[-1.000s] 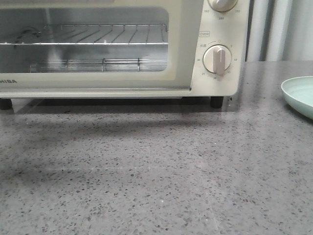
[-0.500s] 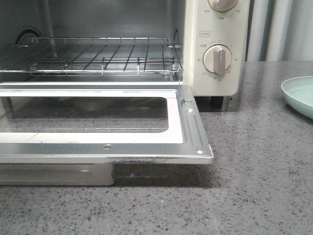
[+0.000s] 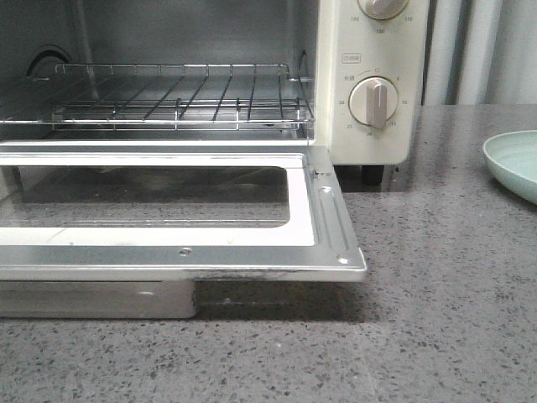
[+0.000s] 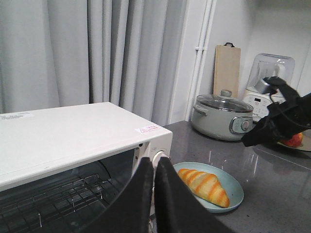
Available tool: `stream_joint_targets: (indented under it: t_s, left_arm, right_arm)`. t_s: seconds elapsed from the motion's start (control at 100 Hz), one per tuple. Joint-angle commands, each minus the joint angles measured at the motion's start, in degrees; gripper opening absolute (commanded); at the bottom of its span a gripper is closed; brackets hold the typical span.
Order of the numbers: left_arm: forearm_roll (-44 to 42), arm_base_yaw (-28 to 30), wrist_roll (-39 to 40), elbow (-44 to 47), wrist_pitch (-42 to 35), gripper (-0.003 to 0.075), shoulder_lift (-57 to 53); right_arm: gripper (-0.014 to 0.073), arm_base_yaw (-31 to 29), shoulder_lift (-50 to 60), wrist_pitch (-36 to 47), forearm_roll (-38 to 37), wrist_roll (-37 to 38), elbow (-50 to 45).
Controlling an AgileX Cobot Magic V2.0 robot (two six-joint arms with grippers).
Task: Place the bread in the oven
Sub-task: 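Lower the right gripper onto the bread roll on the green plate and grasp it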
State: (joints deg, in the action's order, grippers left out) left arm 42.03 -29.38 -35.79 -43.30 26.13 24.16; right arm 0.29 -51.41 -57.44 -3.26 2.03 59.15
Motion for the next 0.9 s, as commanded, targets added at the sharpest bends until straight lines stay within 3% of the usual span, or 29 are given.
stream_joint_targets:
  t_s: [0.0,0.1,0.34,0.89]
  left_arm:
    - [1.86,-0.1,-0.89,-1.88,-3.63,-0.0021,0.51]
    - [1.86,-0.1,-1.02,-1.88,-3.63,-0.0021,0.51]
    - [1.78,-0.1,-1.13,-1.88,-3.63,-0.0021,0.51]
    - [1.78,-0.1,-1.13,-1.88,-3.63,-0.0021,0.51]
  right_arm:
    - [-0.0042,-0.45,-3.46,3.81,-1.15,-0.65,1.55]
    - [0.0027,-0.45,-6.92,3.81,-1.15,-0.65,1.55]
    - [0.0294,-0.45,-11.37,5.74,-1.15,-0.65,1.55]
    - [0.0311,-0.45,-20.82,8.01,-2.48,-0.57,1.55]
